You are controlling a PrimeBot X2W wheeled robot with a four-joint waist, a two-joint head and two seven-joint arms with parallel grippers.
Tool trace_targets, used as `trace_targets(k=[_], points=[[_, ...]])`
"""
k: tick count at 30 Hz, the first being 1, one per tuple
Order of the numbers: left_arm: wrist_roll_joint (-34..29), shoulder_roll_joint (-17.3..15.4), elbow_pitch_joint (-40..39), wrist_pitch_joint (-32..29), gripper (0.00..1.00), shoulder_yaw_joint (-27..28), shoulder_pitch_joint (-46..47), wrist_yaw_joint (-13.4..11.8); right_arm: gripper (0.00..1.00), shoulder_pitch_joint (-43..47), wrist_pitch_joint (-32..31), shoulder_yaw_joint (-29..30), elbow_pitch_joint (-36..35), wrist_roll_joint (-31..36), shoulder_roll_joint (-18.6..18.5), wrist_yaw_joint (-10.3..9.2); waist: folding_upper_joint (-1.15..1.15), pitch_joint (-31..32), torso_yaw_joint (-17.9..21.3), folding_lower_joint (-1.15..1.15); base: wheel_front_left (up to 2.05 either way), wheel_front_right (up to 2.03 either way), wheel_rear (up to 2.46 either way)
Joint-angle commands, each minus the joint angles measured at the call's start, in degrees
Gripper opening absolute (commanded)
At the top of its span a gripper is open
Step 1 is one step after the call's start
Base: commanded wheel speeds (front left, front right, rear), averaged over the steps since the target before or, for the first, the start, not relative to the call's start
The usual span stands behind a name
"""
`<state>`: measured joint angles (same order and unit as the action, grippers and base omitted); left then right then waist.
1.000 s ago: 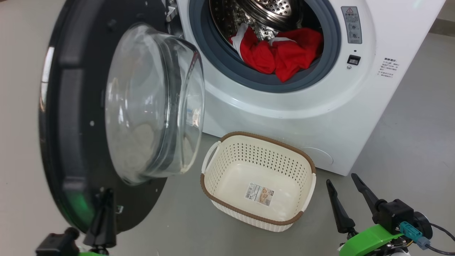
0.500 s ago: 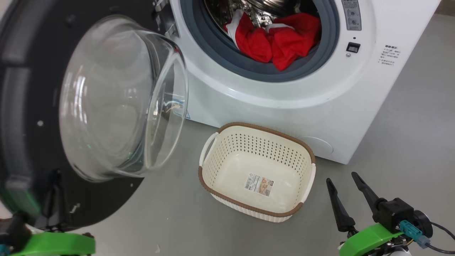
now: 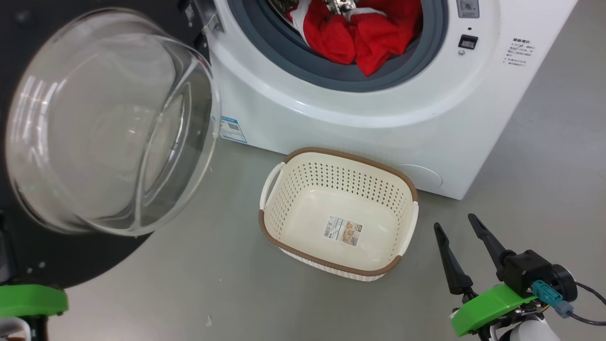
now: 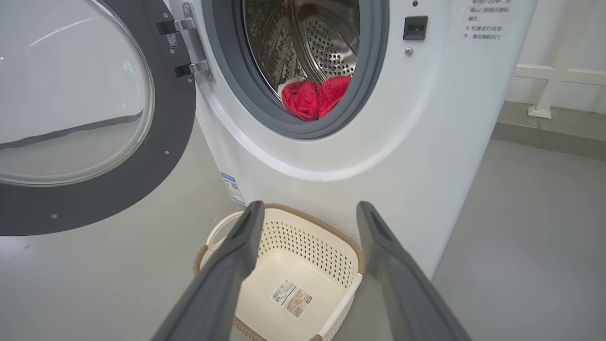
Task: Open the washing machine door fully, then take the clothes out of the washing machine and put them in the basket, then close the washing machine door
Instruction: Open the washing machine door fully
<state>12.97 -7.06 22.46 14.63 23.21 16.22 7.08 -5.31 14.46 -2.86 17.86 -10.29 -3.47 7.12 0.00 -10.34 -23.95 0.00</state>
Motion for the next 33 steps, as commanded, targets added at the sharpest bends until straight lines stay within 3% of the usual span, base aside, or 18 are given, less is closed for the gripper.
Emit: trace_targets(k=[1,18,33], points=[[-0.8,-3.6,-0.7,0.4,0.00,3.2,2.3,-0.3,1.00,-2.2,0.5,-1.7,-1.3,0.7,-0.3,0.36,0.00,-0.3,0.3,0.00,0.00,0.00,0.00],[-1.3,-8.8,10.5,0.4,0.00,12.0,10.1,0.3,1.00,-4.4,0.5,-2.2,-1.4,1.6,-0.8,0.36,0.00,-3.1,2.3,0.00,0.00,0.00,0.00],[-4.1,-11.6,16.5,0.4,0.00,15.8,14.1,0.4,1.00,-5.4,0.5,-3.2,-1.2,2.0,-0.4,0.36,0.00,-4.4,3.6,0.00,0.00,0.00,0.00]])
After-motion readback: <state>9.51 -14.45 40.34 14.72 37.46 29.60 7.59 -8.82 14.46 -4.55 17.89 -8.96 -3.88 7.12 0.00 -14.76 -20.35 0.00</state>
